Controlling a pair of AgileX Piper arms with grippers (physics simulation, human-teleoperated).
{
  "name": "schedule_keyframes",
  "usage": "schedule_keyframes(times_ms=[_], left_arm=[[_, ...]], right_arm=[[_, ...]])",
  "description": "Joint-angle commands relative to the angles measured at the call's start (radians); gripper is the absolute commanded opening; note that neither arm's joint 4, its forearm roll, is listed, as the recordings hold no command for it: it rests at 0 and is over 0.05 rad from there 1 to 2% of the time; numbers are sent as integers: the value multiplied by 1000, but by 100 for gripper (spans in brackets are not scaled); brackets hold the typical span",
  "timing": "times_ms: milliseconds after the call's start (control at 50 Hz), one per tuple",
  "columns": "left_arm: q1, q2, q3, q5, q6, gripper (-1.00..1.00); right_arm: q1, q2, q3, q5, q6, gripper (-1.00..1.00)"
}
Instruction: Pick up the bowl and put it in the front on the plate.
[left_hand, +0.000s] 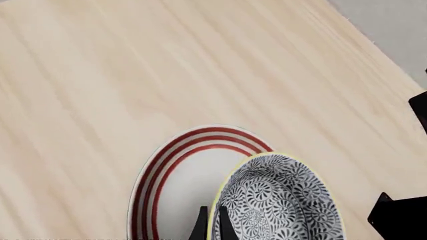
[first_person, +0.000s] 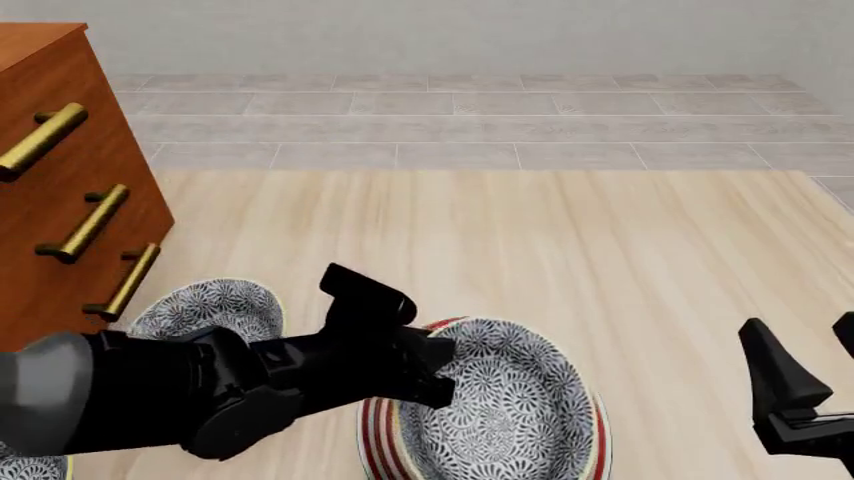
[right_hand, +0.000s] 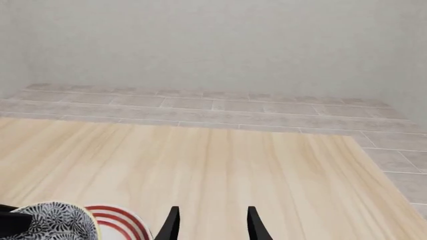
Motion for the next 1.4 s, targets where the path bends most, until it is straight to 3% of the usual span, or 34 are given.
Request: schedule_keyframes(times_ms=[20,520,560,800,1160,1400], left_arm=[[2,63,25,-81,-31,-100],[75,220,14,-190,-17,-100],[90,244,2,-188,11,-100],[84,301,7,-229,7,-100],[64,295,17,-224,22,-100],[60,213,17,-157,40,-100]], right_arm=[[0,7,0,-6,1,100],[-1,8,0,-7,0,100],[-1,11,0,-9,1,100],[-1,14,0,-11,0,100],[-3,6,0,-5,1,100],[-2,5,0,-3,2,100]])
